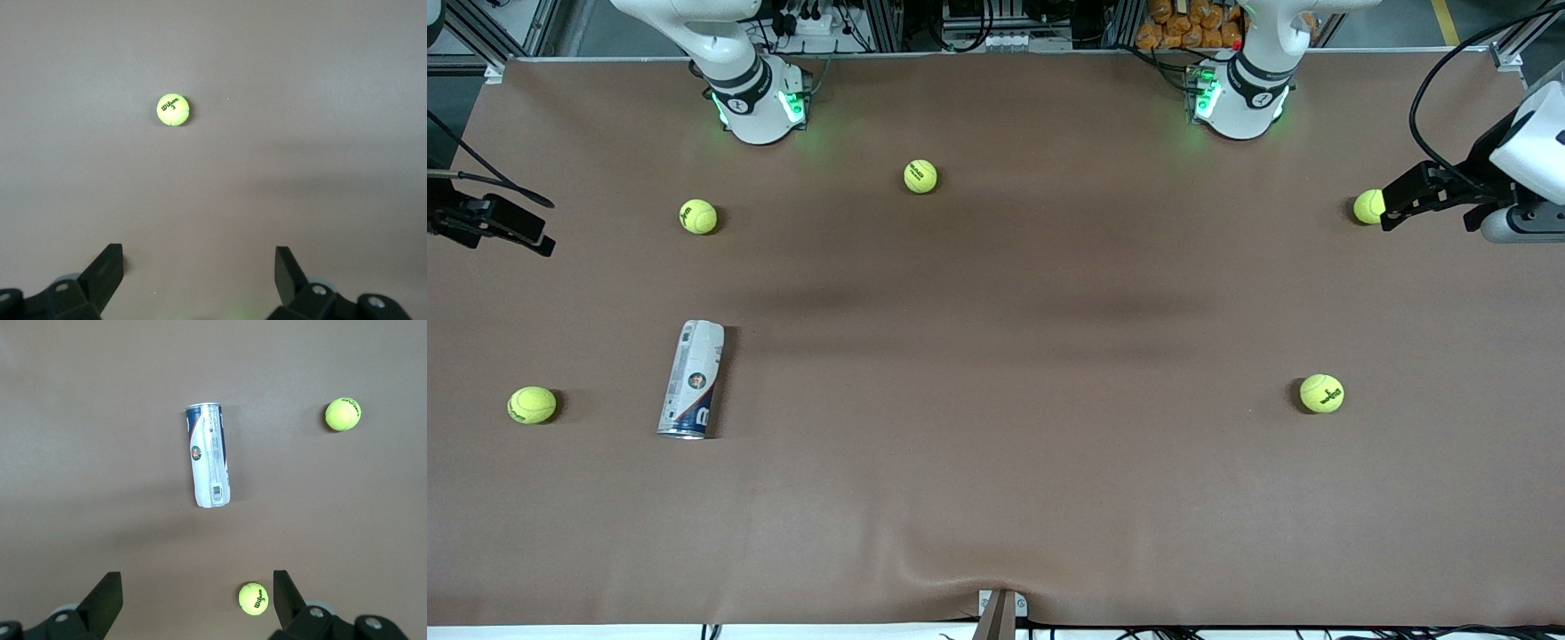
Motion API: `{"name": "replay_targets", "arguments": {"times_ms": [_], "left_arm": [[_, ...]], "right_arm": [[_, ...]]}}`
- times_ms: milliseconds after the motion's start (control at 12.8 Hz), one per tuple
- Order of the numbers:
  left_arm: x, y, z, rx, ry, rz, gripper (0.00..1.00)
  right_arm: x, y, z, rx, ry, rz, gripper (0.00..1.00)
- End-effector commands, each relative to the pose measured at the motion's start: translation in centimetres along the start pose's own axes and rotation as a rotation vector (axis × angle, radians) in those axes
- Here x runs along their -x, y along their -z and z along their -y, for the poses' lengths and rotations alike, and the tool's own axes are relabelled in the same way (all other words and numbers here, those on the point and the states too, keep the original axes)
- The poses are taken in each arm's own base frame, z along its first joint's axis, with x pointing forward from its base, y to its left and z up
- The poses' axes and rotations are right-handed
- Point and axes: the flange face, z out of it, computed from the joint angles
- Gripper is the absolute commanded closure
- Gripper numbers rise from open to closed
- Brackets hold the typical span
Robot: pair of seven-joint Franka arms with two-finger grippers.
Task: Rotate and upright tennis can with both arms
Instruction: 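Reach the right gripper toward the lying tennis ball can, then lower the right gripper and grasp the can around its middle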
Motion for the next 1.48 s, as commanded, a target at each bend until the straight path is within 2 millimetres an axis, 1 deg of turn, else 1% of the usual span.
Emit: {"name": "replay_targets", "arguments": {"times_ms": [0,234,312,391,547,625,781,859,1016,1094,1172,1328,1406], "left_arm": [[0.1,0.3,0.3,-0.017,-0.009,0.008,0.00],[0.1,0.4,0.3,-0.016,-0.007,0.005,0.00],[0.1,0.4,0.3,-0.016,-0.007,0.005,0.00],[0.0,0.3,0.4,-0.016,-0.006,0.007,0.00],[-0.2,-0.2,0.4,-0.017,-0.007,0.016,0.00],[-0.4,-0.5,0.8,-0.017,-0.003,0.022,0.00],[-0.4,-0.5,1.1,-0.016,0.000,0.022,0.00],[-0.4,-0.6,1.0,-0.016,-0.001,0.024,0.00],[-0.5,-0.6,1.0,-0.017,0.000,0.025,0.00],[-0.5,-0.6,1.0,-0.017,0.000,0.025,0.00],[-0.5,-0.6,1.0,-0.016,0.000,0.024,0.00],[-0.5,-0.6,1.1,-0.016,0.002,0.025,0.00],[-0.5,-0.7,1.0,-0.017,0.000,0.027,0.00]], "right_arm": [[0.2,0.0,-0.1,0.000,-0.007,0.009,0.00],[0.2,-0.3,0.0,0.000,-0.004,0.013,0.00],[-0.4,-1.8,0.3,0.002,0.000,0.035,0.00],[-1.1,-4.0,0.3,0.005,-0.001,0.067,0.00],[-3.7,-9.7,0.2,0.009,0.000,0.114,0.00],[-5.8,-14.2,0.6,0.011,0.010,0.142,0.00],[-9.1,-23.0,0.6,0.011,0.038,0.157,0.00],[-10.2,-26.7,0.5,0.006,0.069,0.157,0.00],[-11.0,-33.6,0.8,0.007,0.085,0.190,0.00],[-10.5,-36.1,1.2,0.009,0.093,0.204,0.00],[-10.0,-37.5,1.5,0.010,0.098,0.190,0.00],[-9.0,-40.7,1.2,0.012,0.107,0.162,0.00],[-8.7,-41.7,0.9,0.012,0.107,0.162,0.00]]}}
